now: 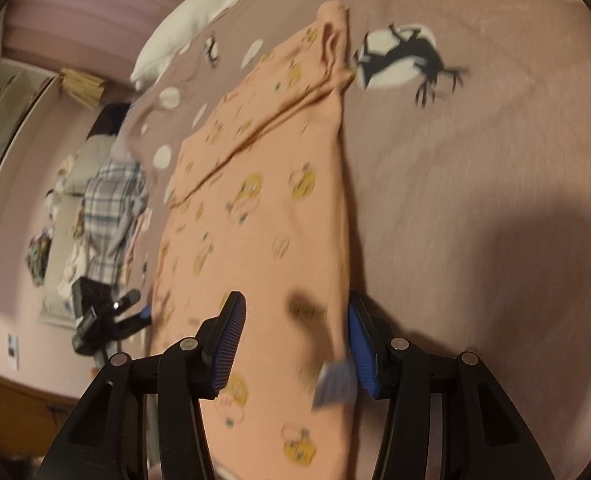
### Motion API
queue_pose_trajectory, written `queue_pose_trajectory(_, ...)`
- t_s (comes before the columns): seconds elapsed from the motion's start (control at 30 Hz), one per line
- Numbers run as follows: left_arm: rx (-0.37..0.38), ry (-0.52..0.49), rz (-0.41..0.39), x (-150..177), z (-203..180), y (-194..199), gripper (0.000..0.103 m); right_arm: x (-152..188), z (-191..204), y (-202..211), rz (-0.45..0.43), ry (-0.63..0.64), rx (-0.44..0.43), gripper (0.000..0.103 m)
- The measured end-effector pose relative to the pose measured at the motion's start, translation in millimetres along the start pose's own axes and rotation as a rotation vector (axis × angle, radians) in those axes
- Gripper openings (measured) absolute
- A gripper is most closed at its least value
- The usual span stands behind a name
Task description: Fold small clothes
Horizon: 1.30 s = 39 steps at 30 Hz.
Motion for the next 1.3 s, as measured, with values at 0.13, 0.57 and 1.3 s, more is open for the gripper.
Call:
queue_pose_trajectory(0.13, 0.041, 0.019, 0.017, 27, 5, 8, 0.062, 22, 3, 0, 0.027, 0.003, -0.038, 0.051)
queue_pose_trajectory(0.57, 0.1, 0.0, 0.05, 50, -14, -6, 0.061, 36, 13, -13, 0.073, 0.022, -0.089, 0.051)
queue_pose_trajectory(1.3, 0.221, 0.076, 0.032, 55, -11, 2, 0.005, 50, 30, -13, 0.033, 0.111, -0.087, 0.011)
Point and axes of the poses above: each gripper's, at about its wrist camera, not at the fingertips, and y roughly against the way its jaws point, z to its left, x to its underside, the point moved 7 cm from there along -y, roughly the way its jaws point, and after that the axes turned 10 degrees about z, right-handed, at the moved point
